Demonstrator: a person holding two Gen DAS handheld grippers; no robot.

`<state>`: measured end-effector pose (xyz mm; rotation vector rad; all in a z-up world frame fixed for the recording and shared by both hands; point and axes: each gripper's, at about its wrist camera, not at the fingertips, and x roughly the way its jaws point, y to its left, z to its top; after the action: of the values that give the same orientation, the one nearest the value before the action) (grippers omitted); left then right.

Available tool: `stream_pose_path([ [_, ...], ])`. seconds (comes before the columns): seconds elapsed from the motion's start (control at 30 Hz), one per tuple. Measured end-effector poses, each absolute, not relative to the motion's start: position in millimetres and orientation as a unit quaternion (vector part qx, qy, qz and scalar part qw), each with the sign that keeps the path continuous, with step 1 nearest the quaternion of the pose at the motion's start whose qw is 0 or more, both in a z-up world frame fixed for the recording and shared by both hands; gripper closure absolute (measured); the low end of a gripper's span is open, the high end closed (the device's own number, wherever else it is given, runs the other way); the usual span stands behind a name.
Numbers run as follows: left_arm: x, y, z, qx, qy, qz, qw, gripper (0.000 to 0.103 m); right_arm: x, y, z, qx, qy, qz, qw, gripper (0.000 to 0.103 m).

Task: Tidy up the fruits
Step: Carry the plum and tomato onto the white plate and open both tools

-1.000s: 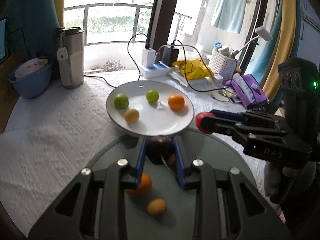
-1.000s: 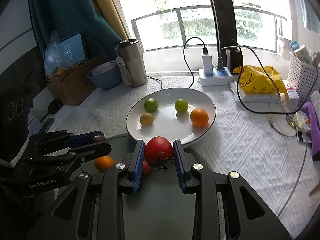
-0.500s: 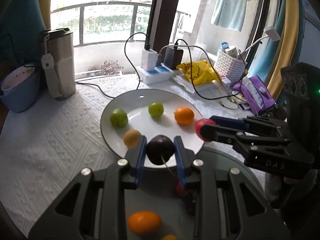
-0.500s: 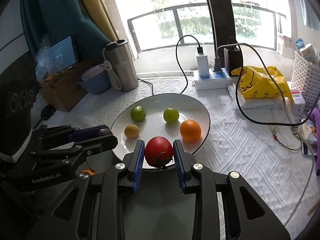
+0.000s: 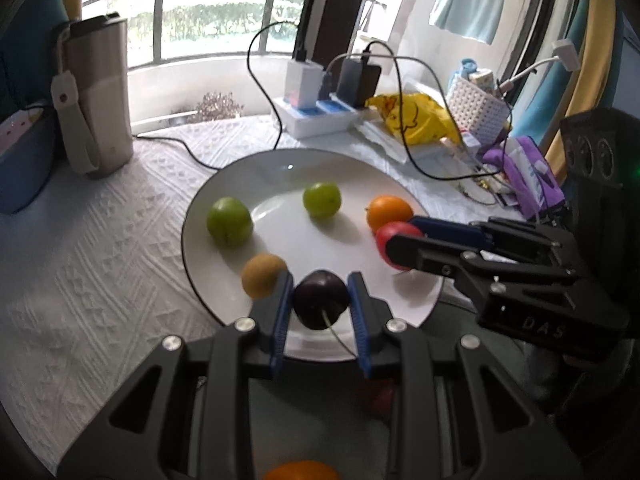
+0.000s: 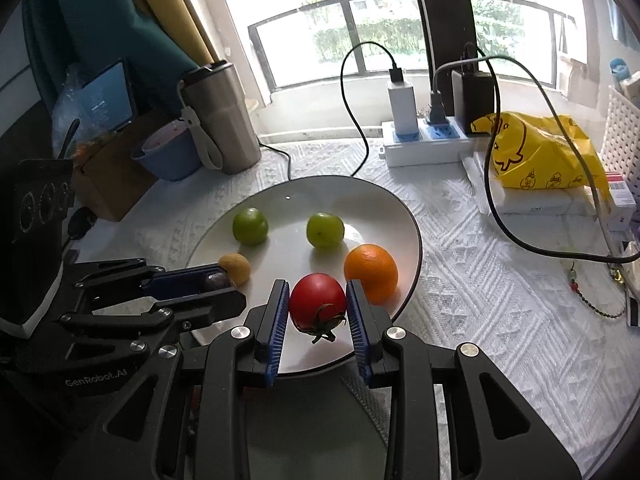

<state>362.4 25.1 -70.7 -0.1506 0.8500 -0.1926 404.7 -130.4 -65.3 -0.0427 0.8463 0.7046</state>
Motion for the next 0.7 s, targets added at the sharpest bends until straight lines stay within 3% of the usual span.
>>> stream_pose_path([
  [0.7,354.4,38.2,-55.3,-0.082,0.394,-0.067,0.913,0.07,402.2,-125.6,-60.1,-0.056,0.39,0.286,0.873,0.071],
])
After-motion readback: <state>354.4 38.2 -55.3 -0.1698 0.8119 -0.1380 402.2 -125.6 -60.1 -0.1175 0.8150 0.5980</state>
